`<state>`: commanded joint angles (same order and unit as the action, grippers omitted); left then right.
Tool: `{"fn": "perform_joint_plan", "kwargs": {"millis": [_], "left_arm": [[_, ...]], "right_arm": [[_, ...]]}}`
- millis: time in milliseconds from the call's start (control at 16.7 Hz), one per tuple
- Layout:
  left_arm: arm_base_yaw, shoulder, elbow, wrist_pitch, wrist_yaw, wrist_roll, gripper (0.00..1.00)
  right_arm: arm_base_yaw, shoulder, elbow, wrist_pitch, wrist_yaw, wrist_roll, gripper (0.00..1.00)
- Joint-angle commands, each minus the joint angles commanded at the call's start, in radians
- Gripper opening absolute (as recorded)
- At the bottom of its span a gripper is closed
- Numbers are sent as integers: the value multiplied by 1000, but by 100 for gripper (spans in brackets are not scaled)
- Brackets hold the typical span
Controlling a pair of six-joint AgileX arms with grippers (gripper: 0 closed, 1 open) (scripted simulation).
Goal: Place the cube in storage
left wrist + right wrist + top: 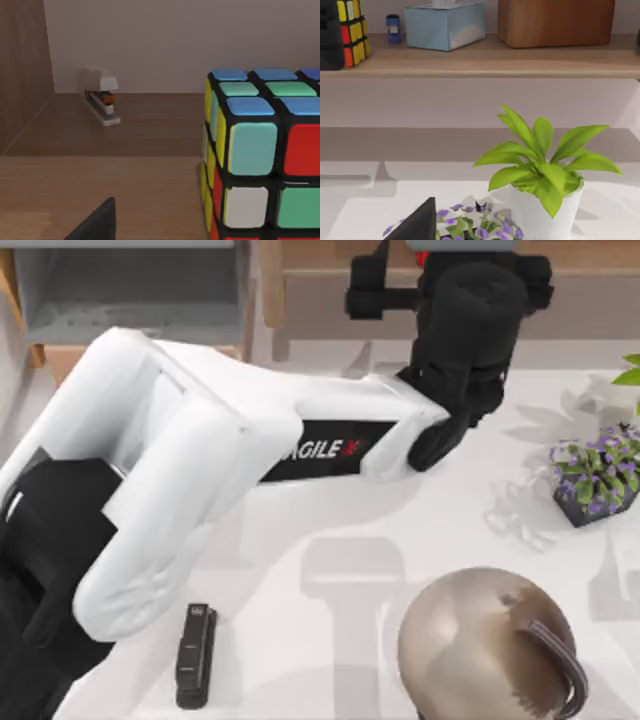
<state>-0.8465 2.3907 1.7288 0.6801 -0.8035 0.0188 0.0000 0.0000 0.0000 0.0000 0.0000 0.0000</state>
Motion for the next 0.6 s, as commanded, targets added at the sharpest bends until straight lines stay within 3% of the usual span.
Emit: {"fn": "perform_joint_plan", "kwargs": {"millis": [600], "left_arm": [[-25, 79, 64, 6, -21, -5, 100]], "right_arm": [[0, 0, 0, 0, 0, 0, 100]]}}
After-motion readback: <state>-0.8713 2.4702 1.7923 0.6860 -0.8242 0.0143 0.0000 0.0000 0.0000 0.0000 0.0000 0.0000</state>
